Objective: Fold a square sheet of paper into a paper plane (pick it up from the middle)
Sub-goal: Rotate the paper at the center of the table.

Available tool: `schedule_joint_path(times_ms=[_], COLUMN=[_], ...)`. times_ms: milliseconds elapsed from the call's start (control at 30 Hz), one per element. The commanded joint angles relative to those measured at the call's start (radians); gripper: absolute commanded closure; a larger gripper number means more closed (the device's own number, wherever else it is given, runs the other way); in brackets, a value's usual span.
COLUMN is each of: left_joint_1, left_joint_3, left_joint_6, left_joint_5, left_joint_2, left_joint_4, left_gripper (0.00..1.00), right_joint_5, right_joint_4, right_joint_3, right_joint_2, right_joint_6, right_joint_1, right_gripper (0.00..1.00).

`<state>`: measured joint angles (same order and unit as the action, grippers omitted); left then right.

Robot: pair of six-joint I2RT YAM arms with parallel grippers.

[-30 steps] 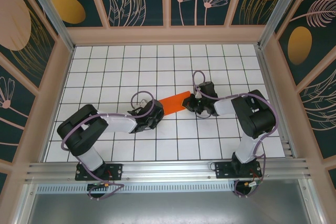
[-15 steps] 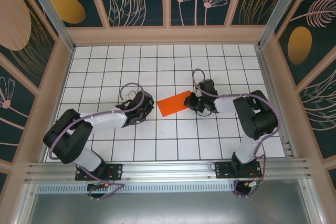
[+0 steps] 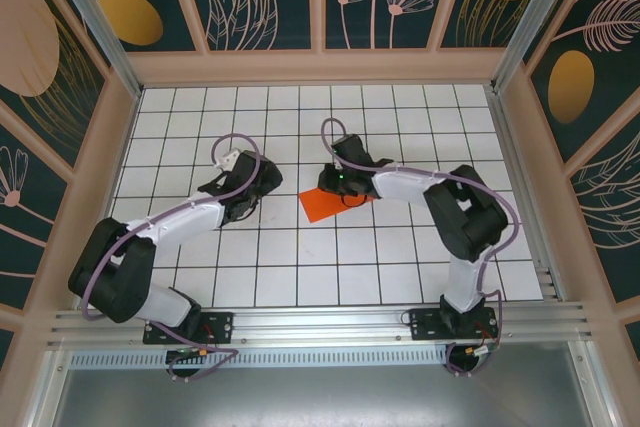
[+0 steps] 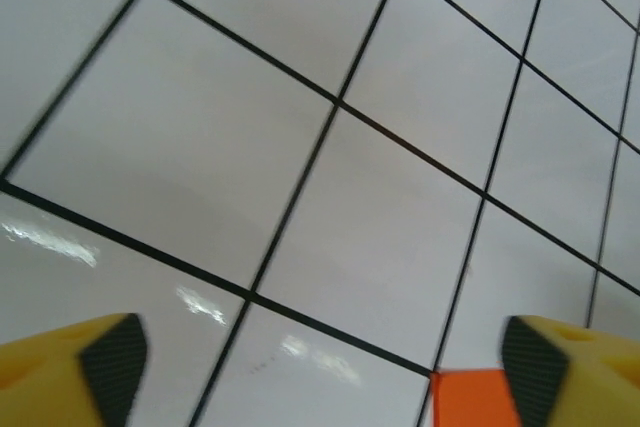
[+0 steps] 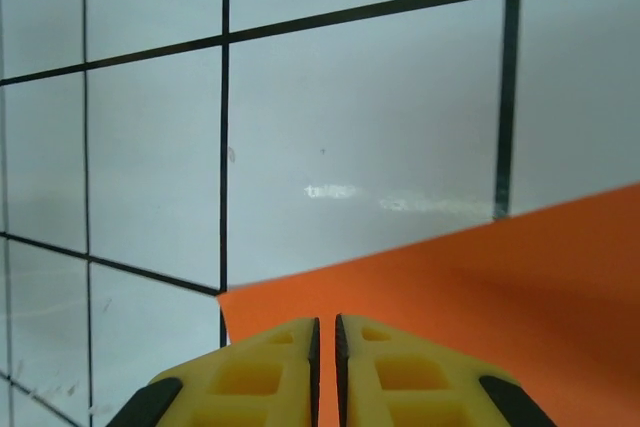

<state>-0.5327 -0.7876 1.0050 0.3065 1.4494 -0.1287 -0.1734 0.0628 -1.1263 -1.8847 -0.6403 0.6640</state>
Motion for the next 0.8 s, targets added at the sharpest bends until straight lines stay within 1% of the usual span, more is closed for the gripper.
schedule_joint_path(times_ms=[0,167,300,433,567,600,667,733,767], left_joint_1=[0.031,0.082,0.105,0.105,0.105,0.104,0.105,0.105,0.105], left_joint_3=[-0.017,0.017,0.033,0.033,0.027,0.027,0.028,0.031,0.033], left_joint_6=[-0.073,-0.078,-0.091,-0.104,-0.109,-0.111,-0.115,-0.121,-0.122], left_joint_5=[0.057,0.015,-0.029,-0.031,-0.045,-0.056,-0.085,-0.125,-0.142], left_joint_2=[-0.036,-0.050,-0.058,-0.058,-0.050,-0.048,-0.047,-0.049,-0.049], left_joint_4=[-0.041,-0.012,0.003,-0.002,-0.004,0.000,0.013,0.035,0.044], left_gripper=[0.02,0.02,0.01,0.01,0.01,0.01,0.01,0.02,0.01], right_joint_5=[0.049,-0.015,-0.059,-0.118,-0.103,-0.095,-0.065,0.037,0.068], right_joint_4=[0.091,0.112,0.150,0.213,0.273,0.271,0.253,0.251,0.252], right_joint_3=[-0.076,-0.126,-0.124,-0.058,0.003,0.012,0.024,0.029,0.033], right_joint_2=[-0.073,-0.137,-0.151,-0.121,-0.040,-0.005,0.057,0.096,0.102], right_joint_6=[0.010,0.046,0.111,0.252,0.344,0.343,0.300,0.177,0.130], right_joint_1=[0.025,0.071,0.106,0.134,0.107,0.093,0.058,0.005,-0.023], right_gripper=[0.84,0.84,0.84,0.84,0.84,0.83,0.77,0.65,0.63])
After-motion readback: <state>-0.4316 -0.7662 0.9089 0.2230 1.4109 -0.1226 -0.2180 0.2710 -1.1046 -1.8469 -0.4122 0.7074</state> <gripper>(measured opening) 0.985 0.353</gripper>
